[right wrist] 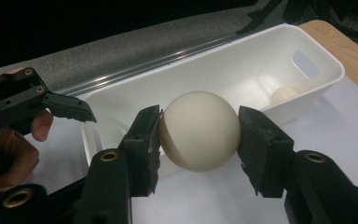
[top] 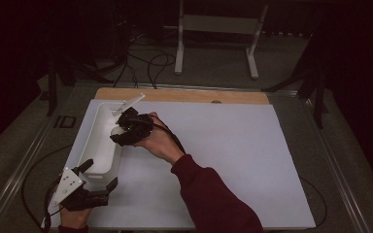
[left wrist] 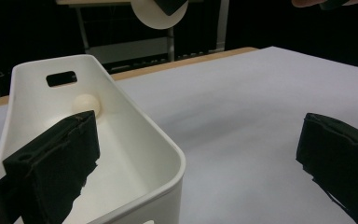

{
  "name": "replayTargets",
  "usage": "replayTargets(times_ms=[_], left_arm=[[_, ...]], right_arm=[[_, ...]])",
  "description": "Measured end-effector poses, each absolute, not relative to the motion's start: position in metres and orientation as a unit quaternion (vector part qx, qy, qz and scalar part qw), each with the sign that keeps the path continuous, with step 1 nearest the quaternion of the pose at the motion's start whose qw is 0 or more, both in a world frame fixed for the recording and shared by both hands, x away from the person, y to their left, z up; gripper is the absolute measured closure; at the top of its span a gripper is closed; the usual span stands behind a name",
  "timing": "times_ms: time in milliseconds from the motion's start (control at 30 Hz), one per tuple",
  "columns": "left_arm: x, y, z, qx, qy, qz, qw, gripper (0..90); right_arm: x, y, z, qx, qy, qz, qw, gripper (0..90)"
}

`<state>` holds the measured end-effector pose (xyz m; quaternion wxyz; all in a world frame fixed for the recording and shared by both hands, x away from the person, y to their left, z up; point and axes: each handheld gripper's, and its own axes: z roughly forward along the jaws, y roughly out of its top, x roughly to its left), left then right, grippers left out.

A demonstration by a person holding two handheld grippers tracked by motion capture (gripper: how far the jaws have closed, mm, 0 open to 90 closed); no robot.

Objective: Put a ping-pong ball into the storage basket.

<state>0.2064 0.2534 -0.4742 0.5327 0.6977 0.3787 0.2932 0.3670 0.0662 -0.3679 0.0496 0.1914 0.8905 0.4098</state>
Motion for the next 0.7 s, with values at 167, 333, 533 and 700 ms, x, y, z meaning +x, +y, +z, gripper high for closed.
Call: replayTargets(times_ms=[167, 333, 533, 700], left_arm=[[0.206, 0.254, -0.474, 0.698, 0.379, 0.293, 0.533, 0.0], [0.206, 0.254, -0.474, 0.698, 0.378, 0.293, 0.533, 0.0], [0.206, 0.254, -0.474, 0.696, 0.379, 0.293, 0.535, 0.0], [0.206, 0.254, -0.474, 0.697, 0.379, 0.293, 0.534, 0.0]], right_arm=[[0.367, 0.071, -0.370, 0.192, 0.891, 0.408, 0.049, 50.3], [0.368, 0.076, -0.371, 0.190, 0.892, 0.407, 0.050, 50.2], [0.366, 0.083, -0.372, 0.185, 0.892, 0.409, 0.050, 50.2], [0.367, 0.085, -0.375, 0.188, 0.892, 0.408, 0.049, 50.2]])
